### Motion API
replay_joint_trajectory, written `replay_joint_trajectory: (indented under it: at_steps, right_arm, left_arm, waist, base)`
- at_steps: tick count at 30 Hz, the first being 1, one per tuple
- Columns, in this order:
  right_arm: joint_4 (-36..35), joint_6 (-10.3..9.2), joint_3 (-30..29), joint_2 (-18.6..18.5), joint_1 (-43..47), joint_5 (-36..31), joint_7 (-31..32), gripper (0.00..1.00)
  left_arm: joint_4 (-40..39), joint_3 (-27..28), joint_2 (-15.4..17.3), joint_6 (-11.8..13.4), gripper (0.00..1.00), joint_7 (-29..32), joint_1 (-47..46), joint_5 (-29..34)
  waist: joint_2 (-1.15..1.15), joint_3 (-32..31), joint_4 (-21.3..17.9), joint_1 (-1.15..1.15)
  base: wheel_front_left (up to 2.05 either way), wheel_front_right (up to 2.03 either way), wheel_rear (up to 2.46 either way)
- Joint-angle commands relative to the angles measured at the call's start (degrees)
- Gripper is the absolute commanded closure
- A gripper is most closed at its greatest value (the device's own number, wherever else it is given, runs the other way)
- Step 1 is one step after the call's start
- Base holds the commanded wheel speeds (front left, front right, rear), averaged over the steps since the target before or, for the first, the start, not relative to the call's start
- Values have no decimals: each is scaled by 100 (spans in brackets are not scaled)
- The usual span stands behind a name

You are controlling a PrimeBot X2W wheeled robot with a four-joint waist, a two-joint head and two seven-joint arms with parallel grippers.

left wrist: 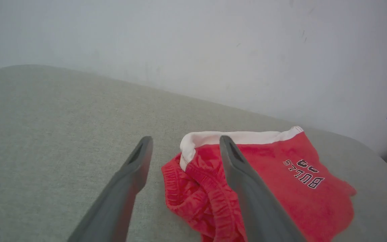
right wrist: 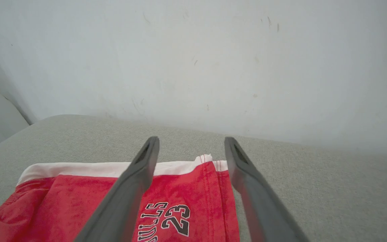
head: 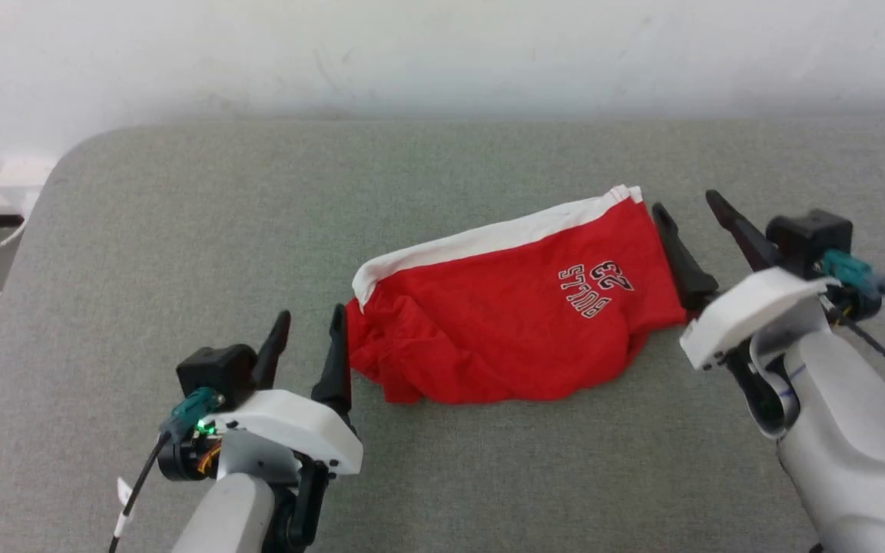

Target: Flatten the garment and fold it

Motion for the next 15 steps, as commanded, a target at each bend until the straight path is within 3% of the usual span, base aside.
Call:
replay_joint_trajectory:
  at_steps: [1, 15]
  right_arm:
    - [-280, -5, -148, -19, 301, -119, -15, 0]
    - [-2590, -5, -930, 205, 1725, -849, 1216, 0]
  left_arm:
    - [-125, -94, 132, -2, 0, 332, 66, 18]
    - [-41, -801, 887, -644, 0, 3291, -646, -343]
  waist:
    - [0, -165, -87, 2]
    - [0, -128, -535, 2]
  base:
    - [0, 0, 0]
    - [0, 0, 0]
